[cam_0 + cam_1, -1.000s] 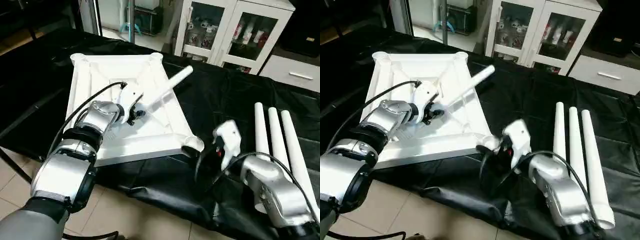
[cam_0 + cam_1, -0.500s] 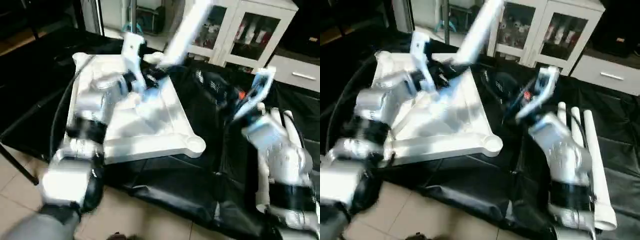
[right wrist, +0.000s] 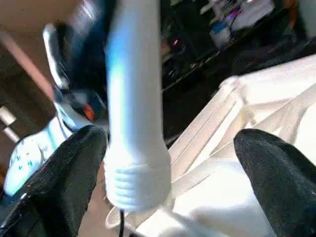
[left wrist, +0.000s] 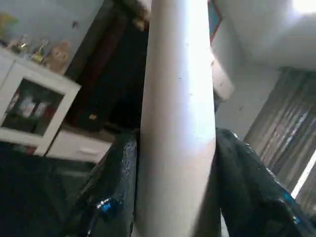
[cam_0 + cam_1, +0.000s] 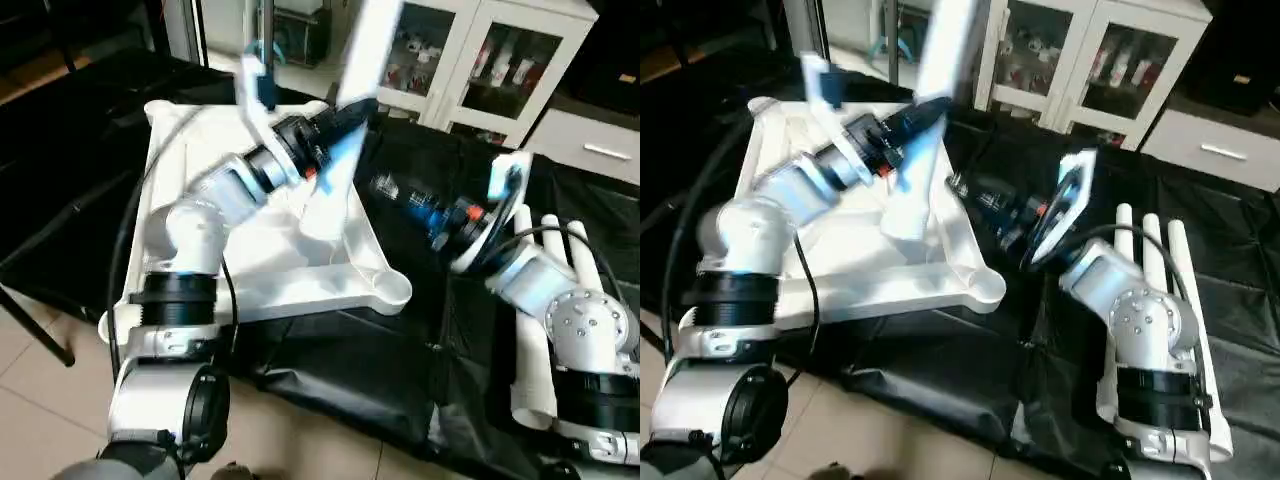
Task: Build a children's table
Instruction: Pick table leg
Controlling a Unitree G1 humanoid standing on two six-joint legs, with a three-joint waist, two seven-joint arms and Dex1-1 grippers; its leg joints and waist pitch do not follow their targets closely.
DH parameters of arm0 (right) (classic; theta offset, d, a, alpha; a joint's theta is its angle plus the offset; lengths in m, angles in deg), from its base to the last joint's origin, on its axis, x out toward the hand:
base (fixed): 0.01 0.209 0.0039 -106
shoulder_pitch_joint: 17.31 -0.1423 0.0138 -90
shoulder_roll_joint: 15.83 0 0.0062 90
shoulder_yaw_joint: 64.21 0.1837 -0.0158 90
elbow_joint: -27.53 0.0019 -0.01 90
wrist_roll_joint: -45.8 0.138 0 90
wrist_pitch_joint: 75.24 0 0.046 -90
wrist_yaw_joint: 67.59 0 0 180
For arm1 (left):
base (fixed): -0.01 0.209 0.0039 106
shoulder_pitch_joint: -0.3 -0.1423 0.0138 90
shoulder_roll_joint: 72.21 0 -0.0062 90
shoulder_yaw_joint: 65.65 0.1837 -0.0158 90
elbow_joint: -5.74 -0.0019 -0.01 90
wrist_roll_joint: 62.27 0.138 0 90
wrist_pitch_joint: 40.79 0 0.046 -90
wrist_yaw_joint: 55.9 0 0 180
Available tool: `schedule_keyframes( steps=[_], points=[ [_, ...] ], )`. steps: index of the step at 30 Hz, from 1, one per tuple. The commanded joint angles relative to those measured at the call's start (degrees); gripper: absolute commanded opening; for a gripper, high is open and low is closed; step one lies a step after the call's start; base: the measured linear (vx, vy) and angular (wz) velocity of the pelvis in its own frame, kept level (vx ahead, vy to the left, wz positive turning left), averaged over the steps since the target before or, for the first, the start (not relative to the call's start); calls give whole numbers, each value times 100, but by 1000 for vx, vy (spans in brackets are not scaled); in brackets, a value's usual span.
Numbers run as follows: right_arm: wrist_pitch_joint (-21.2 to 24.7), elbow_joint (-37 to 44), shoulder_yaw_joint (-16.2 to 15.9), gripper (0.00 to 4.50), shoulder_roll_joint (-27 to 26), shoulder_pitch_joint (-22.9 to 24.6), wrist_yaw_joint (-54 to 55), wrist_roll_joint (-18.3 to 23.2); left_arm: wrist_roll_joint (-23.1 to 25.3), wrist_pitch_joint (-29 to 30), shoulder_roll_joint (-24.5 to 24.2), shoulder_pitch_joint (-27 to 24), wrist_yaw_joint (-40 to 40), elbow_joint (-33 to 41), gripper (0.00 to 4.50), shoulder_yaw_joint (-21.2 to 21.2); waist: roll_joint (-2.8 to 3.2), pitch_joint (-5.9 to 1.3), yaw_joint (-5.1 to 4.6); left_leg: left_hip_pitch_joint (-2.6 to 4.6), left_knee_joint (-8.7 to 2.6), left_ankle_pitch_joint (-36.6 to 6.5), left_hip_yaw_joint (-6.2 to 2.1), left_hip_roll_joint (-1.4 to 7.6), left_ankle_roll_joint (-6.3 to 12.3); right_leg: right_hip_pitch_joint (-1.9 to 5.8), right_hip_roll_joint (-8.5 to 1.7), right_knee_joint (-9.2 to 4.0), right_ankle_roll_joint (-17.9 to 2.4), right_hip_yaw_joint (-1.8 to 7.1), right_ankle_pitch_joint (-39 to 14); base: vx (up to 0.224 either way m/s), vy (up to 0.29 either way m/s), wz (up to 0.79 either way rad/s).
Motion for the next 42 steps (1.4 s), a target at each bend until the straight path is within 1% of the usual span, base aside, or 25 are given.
schedule_keyframes(
  steps=[1,3,4,5,6,9,10,11,15,16,17,19,20,22,23,24,30,31,33,35,37,40,41,42],
  points=[
    [117,180,-50,450,151,-59,-107,75,-233,216,108,76,-112,197,195,24,1,-426,3,54,-356,-2,-76,294,234,358,-376,-263,-1501,276,177,0,0,0],
    [139,179,-84,450,203,-79,-152,74,-270,254,143,92,-134,219,195,17,5,-415,17,62,-363,-87,-75,295,220,348,-376,-286,-1446,280,1,0,0,0],
    [150,179,-107,450,236,-95,-184,66,-276,265,160,97,-145,230,195,22,8,-418,21,59,-365,-119,-83,296,180,356,-373,-293,-1382,277,-106,0,0,0],
    [171,179,-135,450,283,-123,-229,40,-281,304,187,95,-172,259,195,34,6,-418,25,62,-363,-130,-83,299,167,353,-373,-296,-1363,277,-124,0,0,0],
    [183,177,-184,450,344,-159,-312,-13,-292,346,216,84,-195,294,195,56,4,-422,13,50,-363,-117,-95,303,139,360,-374,-291,-1324,274,-113,0,0,0],
    [210,182,-257,450,415,-197,-415,-65,-363,411,238,38,-278,389,195,101,-2,-429,8,48,-353,-41,-97,300,148,360,-374,-283,-1319,273,-26,0,0,0],
    [221,190,-287,450,434,-207,-448,-68,-382,426,240,25,-308,416,195,120,-34,-430,0,37,-346,-4,-94,294,168,368,-371,-279,-1317,276,10,0,0,0],
    [227,204,-339,450,459,-214,-477,-94,-406,443,245,14,-337,437,195,127,-25,-429,7,31,-347,5,-96,292,175,376,-377,-274,-1323,275,9,0,0,0],
    [104,187,-607,450,475,-253,-488,-388,-433,464,259,-4,-386,479,195,158,-32,-432,-3,22,-334,89,-95,282,227,372,-365,-272,-1309,271,25,0,0,0],
    [98,182,-614,450,471,-257,-484,-397,-434,466,261,-4,-388,481,195,159,-33,-433,-4,30,-330,74,-90,282,222,365,-367,-274,-1295,276,5,0,0,0],
    [29,132,-695,450,414,-298,-440,-485,-433,477,292,-11,-413,504,195,169,-30,-432,0,37,-334,59,-93,289,219,359,-371,-276,-1296,275,-24,0,0,0],
    [-17,104,-759,450,356,-324,-418,-529,-423,481,329,-21,-433,527,195,183,-23,-438,-4,40,-332,80,-96,292,215,356,-367,-266,-1308,271,1,0,0,0],
    [-40,97,-801,450,309,-337,-414,-544,-408,480,351,-36,-443,549,195,204,-34,-437,-7,40,-331,83,-94,293,215,354,-366,-267,-1314,270,13,0,0,0],
    [-50,97,-847,450,253,-351,-425,-548,-410,465,368,-57,-469,568,195,231,-27,-438,-6,41,-331,101,-95,298,218,357,-373,-260,-1346,272,69,0,0,0],
    [-52,99,-866,450,231,-355,-434,-550,-420,456,372,-67,-488,575,195,242,-12,-444,2,49,-326,119,-96,298,224,350,-362,-252,-1367,271,143,0,0,0],
    [-62,101,-914,450,196,-361,-457,-567,-416,429,381,-78,-510,571,195,261,-26,-443,2,49,-327,124,-94,296,228,352,-359,-255,-1365,270,155,0,0,0],
    [-105,86,-1016,450,132,-369,-518,-640,-392,389,396,-88,-542,558,195,281,-26,-439,-1,37,-334,41,-98,290,172,368,-367,-260,-1291,275,71,0,0,0],
    [-112,71,-1024,432,118,-378,-512,-650,-397,393,397,-91,-540,565,195,283,-33,-440,-3,32,-332,52,-98,287,171,372,-366,-261,-1282,275,74,0,0,0],
    [-146,-6,-1036,414,63,-423,-462,-686,-417,397,389,-101,-536,594,195,303,-38,-443,-4,36,-330,67,-98,287,175,366,-365,-259,-1282,273,73,0,0,0],
    [-146,-18,-1029,402,54,-431,-455,-691,-424,393,384,-103,-538,597,195,307,-31,-442,-4,35,-332,79,-101,288,177,367,-366,-255,-1287,273,76,0,0,0],
    [-148,-43,-1010,377,56,-439,-451,-704,-434,379,365,-103,-543,591,195,303,-27,-445,-2,41,-328,95,-96,287,161,362,-362,-252,-1299,273,104,0,0,0],
    [-158,-55,-1006,368,65,-436,-463,-720,-441,366,353,-102,-550,586,195,301,-29,-445,-2,43,-327,100,-96,285,178,365,-360,-249,-1289,274,133,0,0,0],
    [-163,-57,-1006,344,66,-431,-465,-728,-442,358,354,-100,-556,584,195,295,-28,-445,1,42,-326,105,-95,285,178,366,-362,-248,-1291,274,135,0,0,0],
    [-171,-56,-1006,335,66,-423,-474,-743,-439,347,354,-100,-561,585,195,291,-28,-445,-1,42,-327,111,-97,286,177,365,-361,-247,-1292,273,138,0,0,0]
  ],
)
